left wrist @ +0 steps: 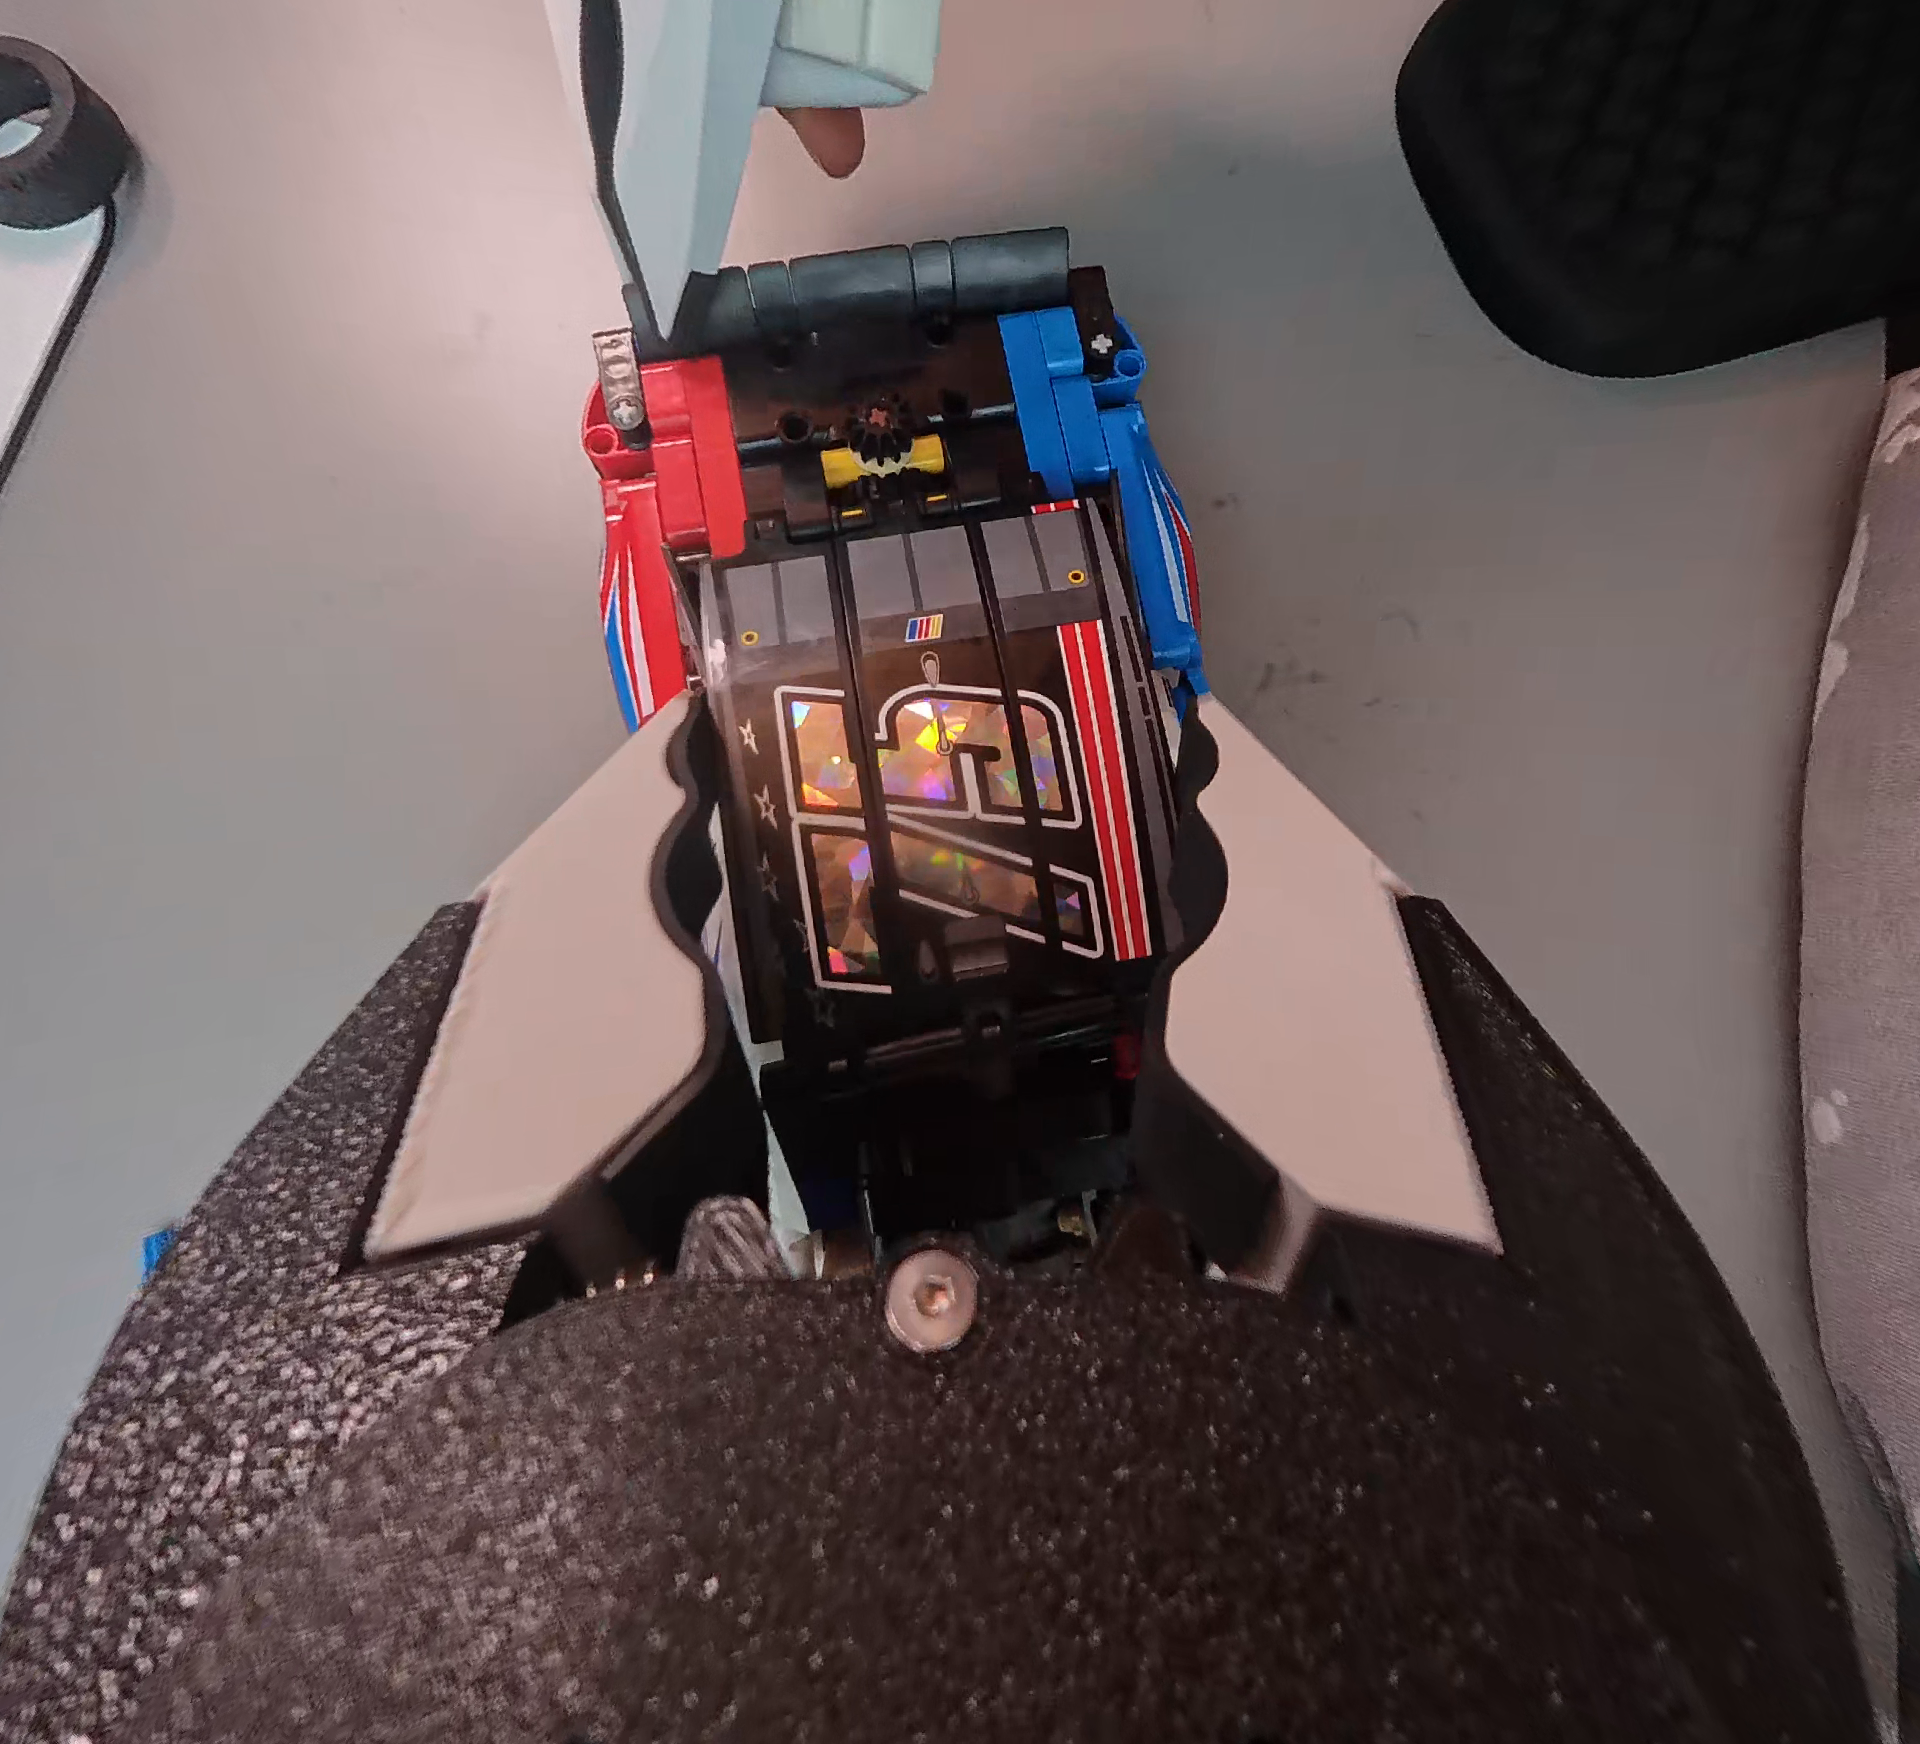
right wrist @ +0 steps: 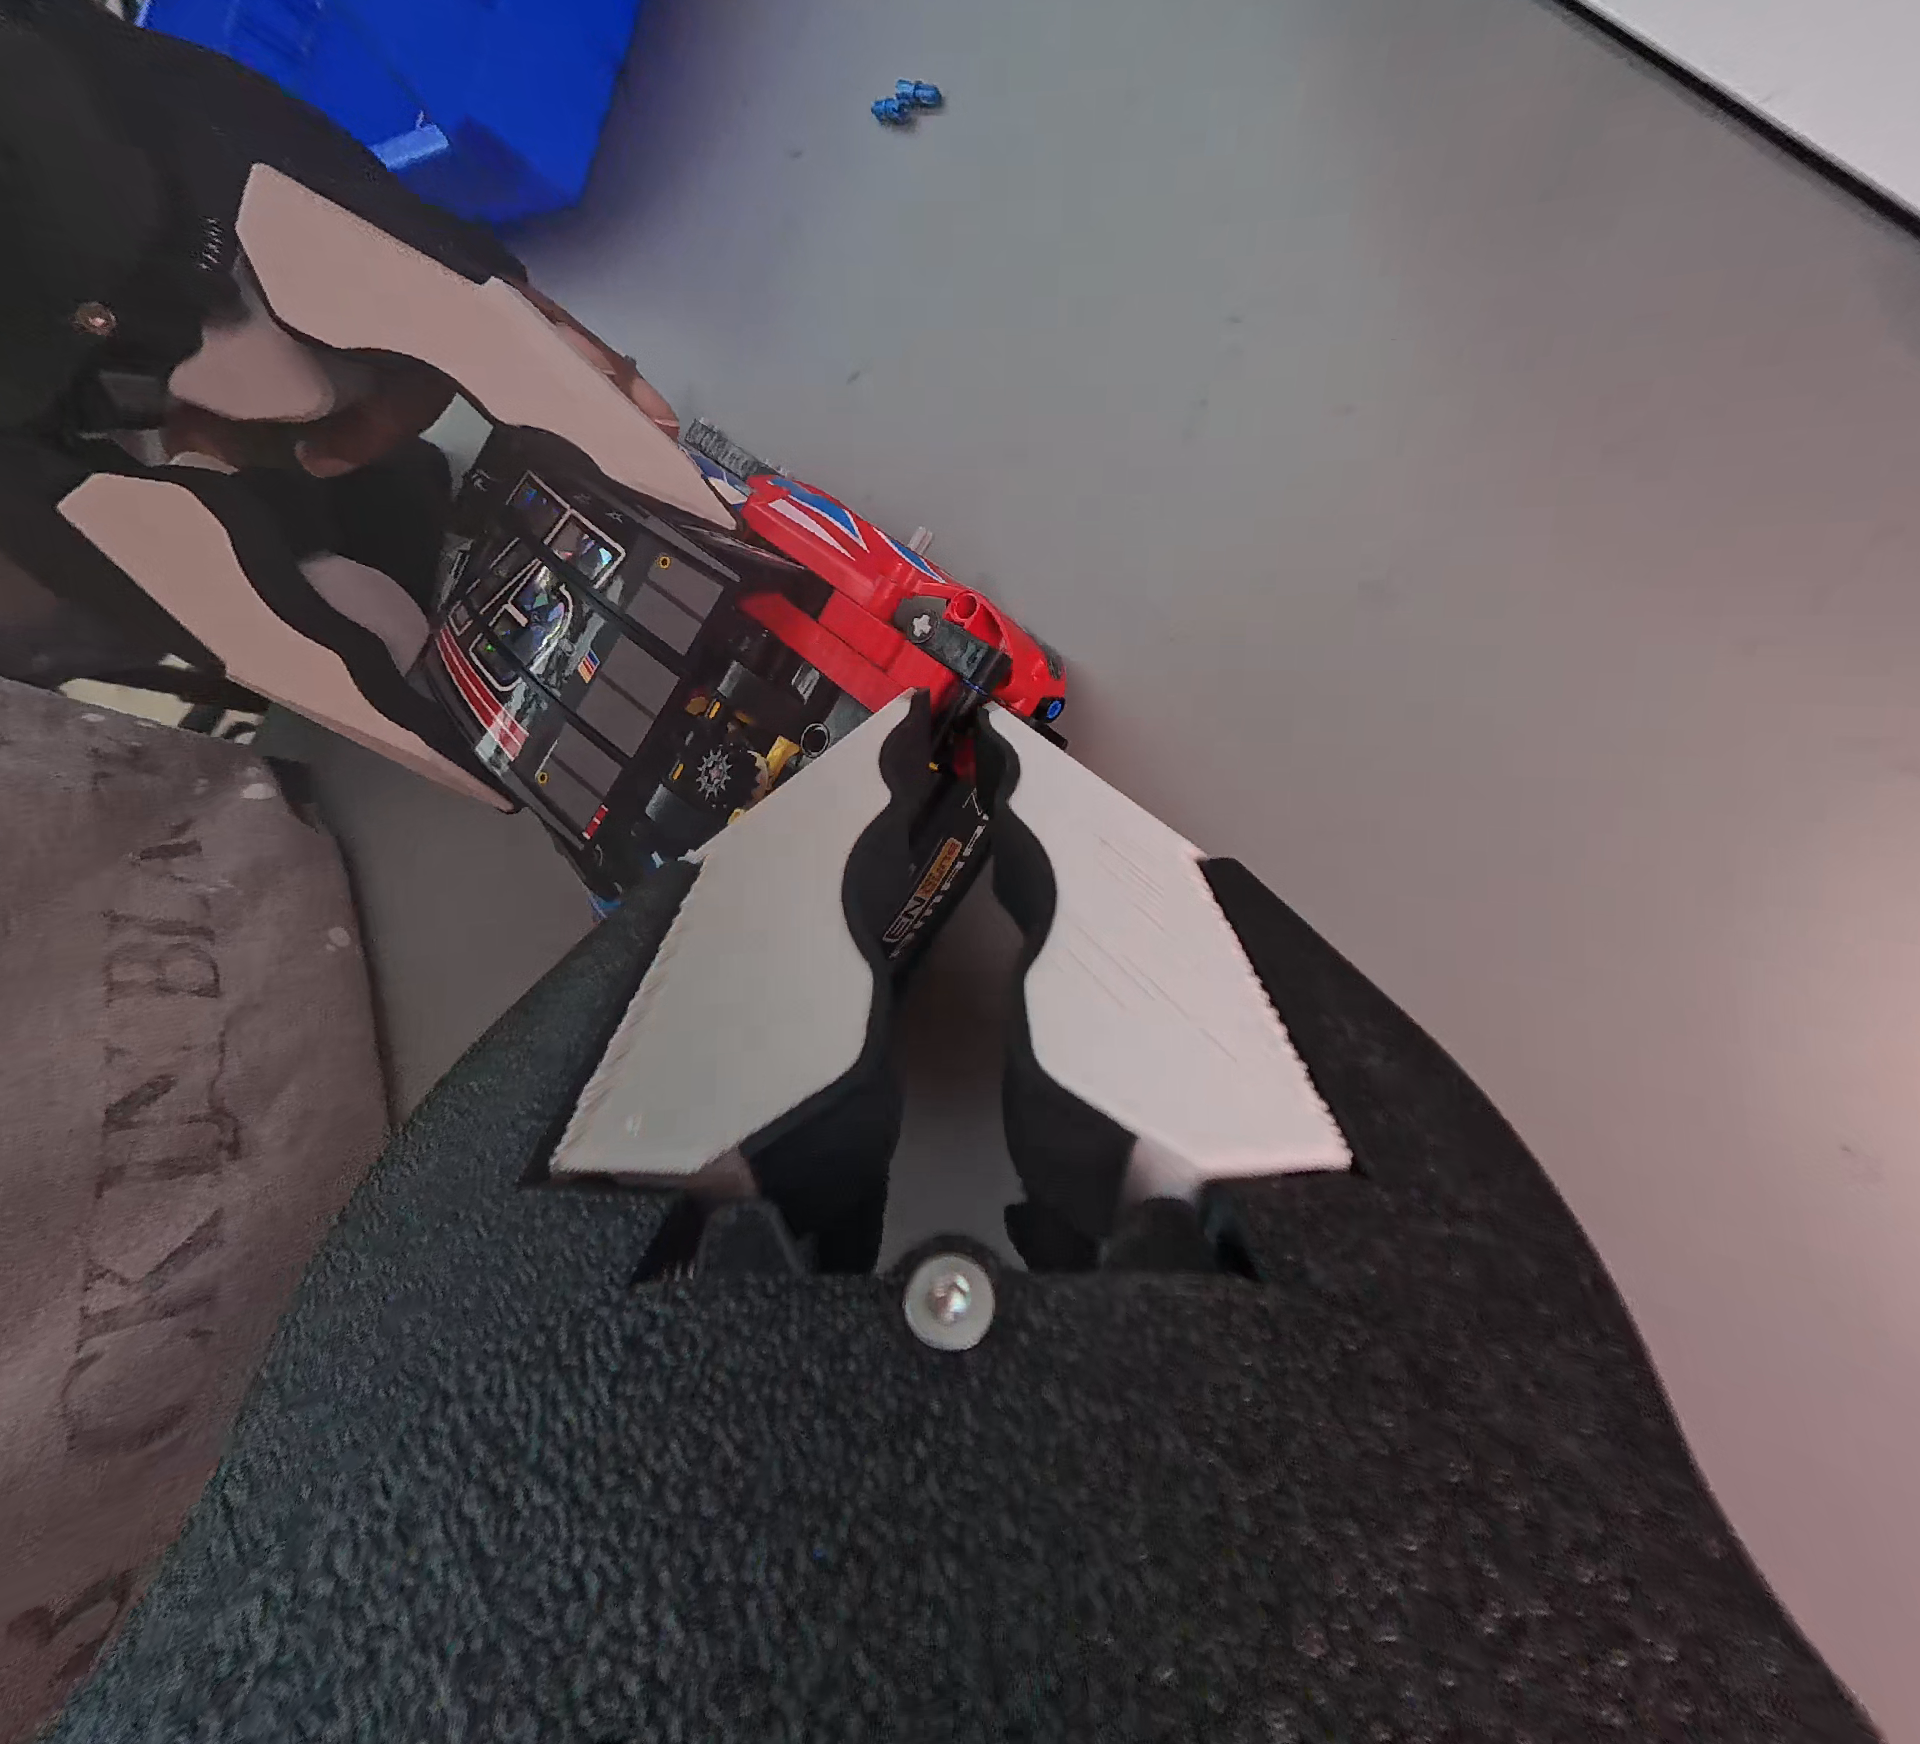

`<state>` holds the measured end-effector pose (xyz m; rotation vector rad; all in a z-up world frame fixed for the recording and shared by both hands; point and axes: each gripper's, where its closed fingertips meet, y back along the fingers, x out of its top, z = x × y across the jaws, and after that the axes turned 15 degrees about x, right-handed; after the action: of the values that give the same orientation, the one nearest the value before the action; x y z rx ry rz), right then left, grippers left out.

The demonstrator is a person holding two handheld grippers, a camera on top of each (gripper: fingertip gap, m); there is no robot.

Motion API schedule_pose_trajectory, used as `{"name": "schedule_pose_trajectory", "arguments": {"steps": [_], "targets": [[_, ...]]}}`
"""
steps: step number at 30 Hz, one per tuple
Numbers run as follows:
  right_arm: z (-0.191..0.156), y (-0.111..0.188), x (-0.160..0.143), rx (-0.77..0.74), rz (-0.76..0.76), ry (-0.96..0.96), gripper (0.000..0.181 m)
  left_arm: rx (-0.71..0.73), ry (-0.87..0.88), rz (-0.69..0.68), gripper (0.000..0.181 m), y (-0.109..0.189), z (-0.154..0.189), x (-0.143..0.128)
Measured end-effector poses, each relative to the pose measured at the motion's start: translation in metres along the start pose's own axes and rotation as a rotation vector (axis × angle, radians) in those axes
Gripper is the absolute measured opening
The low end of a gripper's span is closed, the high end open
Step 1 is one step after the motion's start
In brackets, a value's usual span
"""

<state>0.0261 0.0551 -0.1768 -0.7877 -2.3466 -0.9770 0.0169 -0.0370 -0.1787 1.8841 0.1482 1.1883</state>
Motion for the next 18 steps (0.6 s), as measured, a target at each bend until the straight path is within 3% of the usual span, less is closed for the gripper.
{"name": "schedule_pose_trajectory", "arguments": {"steps": [1,9,15,18], "targets": [[0.0,0.0,0.0,-0.006,0.014,0.008,0.007,-0.003,0.0,0.001,0.088,0.0,0.0,0.0],[-0.011,0.007,-0.003,0.035,0.131,0.008,0.0,-0.028,-0.025,0.013,0.087,0.002,0.006,0.001],[-0.02,0.011,-0.021,0.014,0.112,0.021,0.003,-0.097,-0.051,0.047,0.088,0.003,0.019,0.002],[-0.022,0.021,-0.019,-0.071,0.017,0.187,0.011,-0.149,-0.073,0.065,0.088,0.005,0.028,0.003]]}}
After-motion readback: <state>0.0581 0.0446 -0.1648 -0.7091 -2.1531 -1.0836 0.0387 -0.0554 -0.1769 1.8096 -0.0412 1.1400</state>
